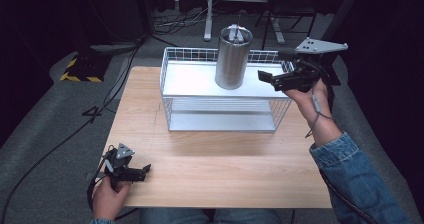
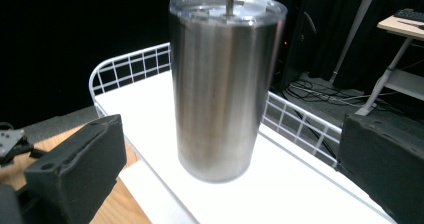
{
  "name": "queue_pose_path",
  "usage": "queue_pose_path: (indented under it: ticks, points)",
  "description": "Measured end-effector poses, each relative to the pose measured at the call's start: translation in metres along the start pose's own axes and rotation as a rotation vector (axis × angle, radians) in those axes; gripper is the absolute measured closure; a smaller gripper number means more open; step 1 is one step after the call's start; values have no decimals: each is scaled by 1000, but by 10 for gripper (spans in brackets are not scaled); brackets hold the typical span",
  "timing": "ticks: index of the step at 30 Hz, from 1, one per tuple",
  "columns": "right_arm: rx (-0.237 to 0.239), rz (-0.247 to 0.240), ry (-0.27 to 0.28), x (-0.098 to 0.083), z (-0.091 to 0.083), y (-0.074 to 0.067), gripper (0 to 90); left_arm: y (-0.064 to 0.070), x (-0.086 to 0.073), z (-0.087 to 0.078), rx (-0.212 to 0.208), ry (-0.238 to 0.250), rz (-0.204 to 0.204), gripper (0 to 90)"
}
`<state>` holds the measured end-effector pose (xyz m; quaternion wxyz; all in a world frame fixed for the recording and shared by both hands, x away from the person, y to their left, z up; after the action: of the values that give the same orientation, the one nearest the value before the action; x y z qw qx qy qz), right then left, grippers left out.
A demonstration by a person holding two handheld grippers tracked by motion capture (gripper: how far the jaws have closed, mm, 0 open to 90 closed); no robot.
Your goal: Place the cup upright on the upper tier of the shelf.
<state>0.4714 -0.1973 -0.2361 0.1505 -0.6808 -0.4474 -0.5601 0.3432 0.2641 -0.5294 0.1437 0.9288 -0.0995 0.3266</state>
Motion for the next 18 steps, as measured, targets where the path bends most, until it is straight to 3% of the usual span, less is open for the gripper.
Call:
queue_pose_path:
  ticks: [8, 18]
  points:
    - [12, -6, -31, -21, -27, -6, 0, 0, 0, 0, 0, 0, 0, 6]
    - [19, 0, -58, -46, -43, -14, 0, 0, 0, 0, 0, 0, 0, 6]
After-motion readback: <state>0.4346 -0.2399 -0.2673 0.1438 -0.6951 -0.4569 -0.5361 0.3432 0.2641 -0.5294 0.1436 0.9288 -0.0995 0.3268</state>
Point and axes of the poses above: each handheld gripper's, and its own axes: z roughly forward along the jaws, x roughly out of its top, y roughly to its right, the point moved 3 cm from there along z, roughly forward along the jaws, and after that the axes turned 15 degrees about -z, right-handed, at the moved point
